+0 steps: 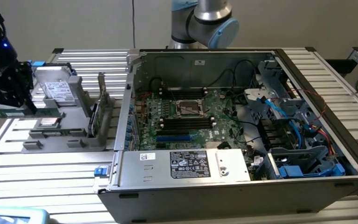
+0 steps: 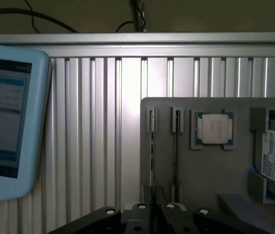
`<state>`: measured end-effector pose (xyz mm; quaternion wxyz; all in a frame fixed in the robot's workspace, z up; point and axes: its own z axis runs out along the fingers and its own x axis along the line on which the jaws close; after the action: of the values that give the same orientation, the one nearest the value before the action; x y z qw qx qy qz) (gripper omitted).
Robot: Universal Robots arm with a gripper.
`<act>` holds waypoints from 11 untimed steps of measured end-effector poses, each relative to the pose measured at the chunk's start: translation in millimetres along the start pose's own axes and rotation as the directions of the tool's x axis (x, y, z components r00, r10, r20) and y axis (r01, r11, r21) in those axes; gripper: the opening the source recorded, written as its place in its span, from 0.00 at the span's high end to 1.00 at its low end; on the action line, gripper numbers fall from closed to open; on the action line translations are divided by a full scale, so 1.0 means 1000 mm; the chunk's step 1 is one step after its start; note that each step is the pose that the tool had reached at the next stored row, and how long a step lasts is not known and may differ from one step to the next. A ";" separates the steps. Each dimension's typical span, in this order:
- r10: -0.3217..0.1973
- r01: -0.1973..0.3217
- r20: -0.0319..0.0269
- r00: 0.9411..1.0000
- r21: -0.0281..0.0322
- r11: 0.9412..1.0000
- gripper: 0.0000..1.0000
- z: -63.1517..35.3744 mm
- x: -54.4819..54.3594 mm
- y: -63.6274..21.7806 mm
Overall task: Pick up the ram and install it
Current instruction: 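Pick up the ram and move it above insertion slot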
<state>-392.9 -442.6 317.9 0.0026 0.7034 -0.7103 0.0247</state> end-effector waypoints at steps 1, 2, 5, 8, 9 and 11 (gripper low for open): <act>0.000 0.000 0.000 1.000 0.000 1.000 0.86 -0.0045 0.000 -0.0001; 0.000 0.000 0.000 1.000 0.000 1.000 0.86 -0.0091 0.000 -0.0003; 0.000 0.000 -0.001 1.000 0.000 1.000 0.86 -0.0230 0.001 -0.0007; 0.000 0.000 -0.001 1.000 0.000 1.000 0.86 -0.0364 0.001 -0.0011; 0.000 0.000 -0.001 1.000 0.000 1.000 0.86 -0.0409 0.002 -0.0013; 0.000 0.000 -0.001 1.000 0.000 1.000 0.86 -0.0501 0.003 -0.0016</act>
<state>-392.9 -443.8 368.2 0.0029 0.7034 -0.7103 0.0249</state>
